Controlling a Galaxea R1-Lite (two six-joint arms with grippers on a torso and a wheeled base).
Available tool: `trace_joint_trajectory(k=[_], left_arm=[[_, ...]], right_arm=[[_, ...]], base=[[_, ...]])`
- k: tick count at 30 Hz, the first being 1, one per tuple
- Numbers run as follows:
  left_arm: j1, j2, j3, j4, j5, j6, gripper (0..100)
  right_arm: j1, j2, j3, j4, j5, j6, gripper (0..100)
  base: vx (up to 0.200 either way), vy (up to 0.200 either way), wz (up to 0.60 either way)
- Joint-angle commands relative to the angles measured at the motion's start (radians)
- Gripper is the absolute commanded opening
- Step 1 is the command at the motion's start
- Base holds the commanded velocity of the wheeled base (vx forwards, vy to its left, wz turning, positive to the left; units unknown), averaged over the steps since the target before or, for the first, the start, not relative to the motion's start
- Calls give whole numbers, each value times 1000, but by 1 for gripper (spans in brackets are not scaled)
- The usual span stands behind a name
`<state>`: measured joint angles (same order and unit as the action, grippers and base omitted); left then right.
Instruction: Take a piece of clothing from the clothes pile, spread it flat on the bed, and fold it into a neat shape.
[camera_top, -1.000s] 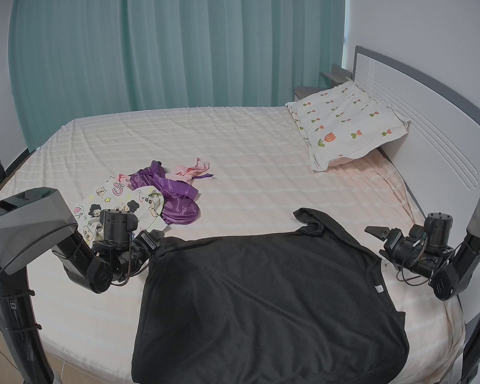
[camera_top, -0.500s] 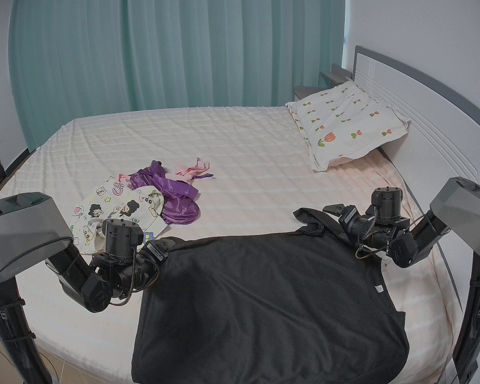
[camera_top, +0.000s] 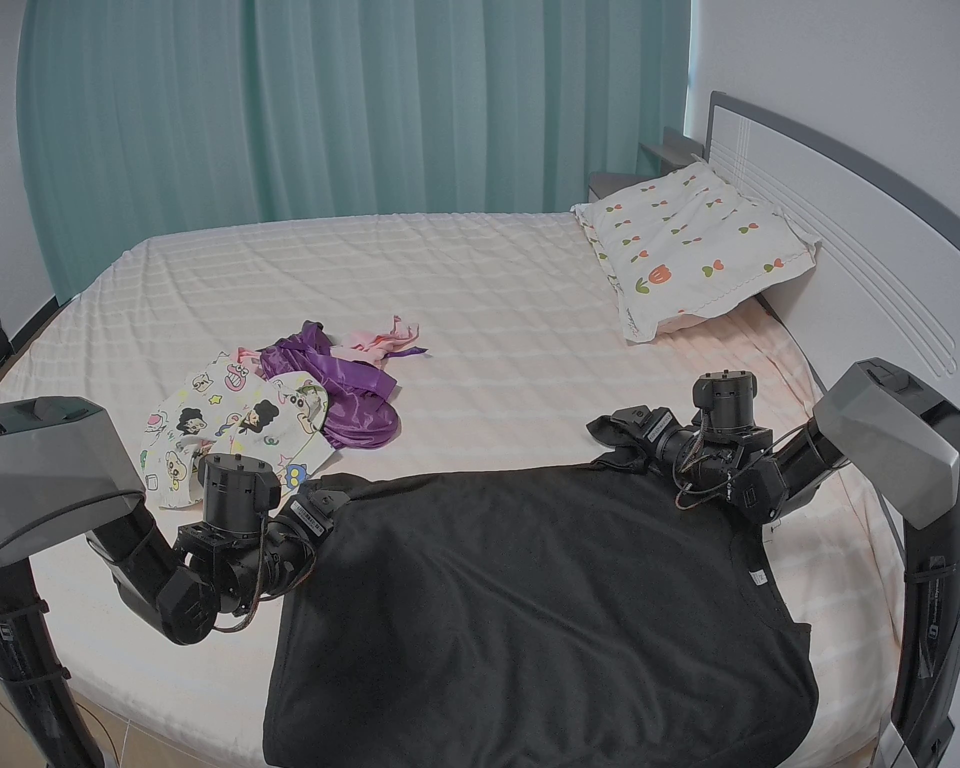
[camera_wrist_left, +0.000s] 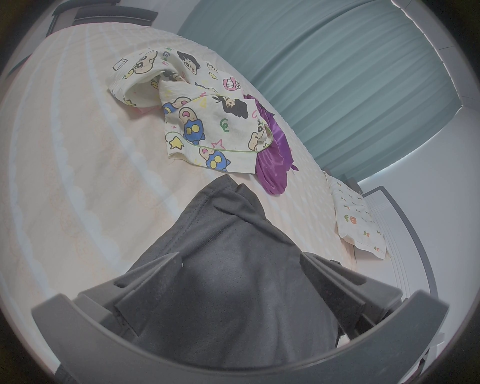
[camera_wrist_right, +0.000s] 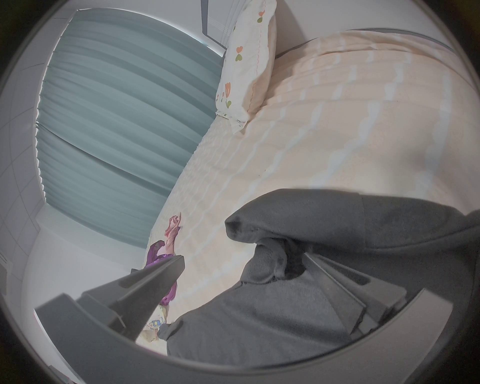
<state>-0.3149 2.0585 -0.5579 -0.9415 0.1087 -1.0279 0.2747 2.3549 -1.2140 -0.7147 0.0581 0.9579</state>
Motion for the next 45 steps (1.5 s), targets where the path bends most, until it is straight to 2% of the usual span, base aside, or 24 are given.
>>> trace_joint_trajectory(k=[1,6,12,16,23,28,30,32,33,34,36,40,45], left_arm=[[0,0,3,0,0,0,100],[0,2,3,0,0,-1,100],[3,5,3,0,0,-1,100],[7,5,1,0,0,-1,100],[11,6,1,0,0,-3,100],[13,9,1,0,0,-3,100],[13,11,1,0,0,-3,100],[13,12,1,0,0,-3,100],[13,12,1,0,0,-3,100],[14,12,1,0,0,-3,100],[14,12,1,0,0,-3,100],[13,12,3,0,0,-3,100],[14,12,1,0,0,-12,100]], right_arm=[[-8,44,-58,9,-32,-8,100],[-26,67,-127,66,-47,-28,100],[-51,150,-266,55,-118,-51,100],[-104,187,-341,55,-159,-56,100],[-190,216,-357,14,-164,-76,100],[-213,224,-348,-14,-164,-91,100],[-212,221,-341,-19,-158,-102,100],[-212,213,-302,-49,-136,-162,100],[-212,213,-302,-49,-136,-162,100],[-209,208,-268,-97,-92,-231,100],[-204,201,-233,-138,-47,-275,100],[-181,196,-193,-170,28,-307,100],[-170,216,-213,-170,45,-343,100]], base=[[0,0,0],[0,0,0],[0,0,0],[0,0,0],[0,0,0],[0,0,0],[0,0,0],[0,0,0],[0,0,0],[0,0,0],[0,0,0],[0,0,0],[0,0,0]])
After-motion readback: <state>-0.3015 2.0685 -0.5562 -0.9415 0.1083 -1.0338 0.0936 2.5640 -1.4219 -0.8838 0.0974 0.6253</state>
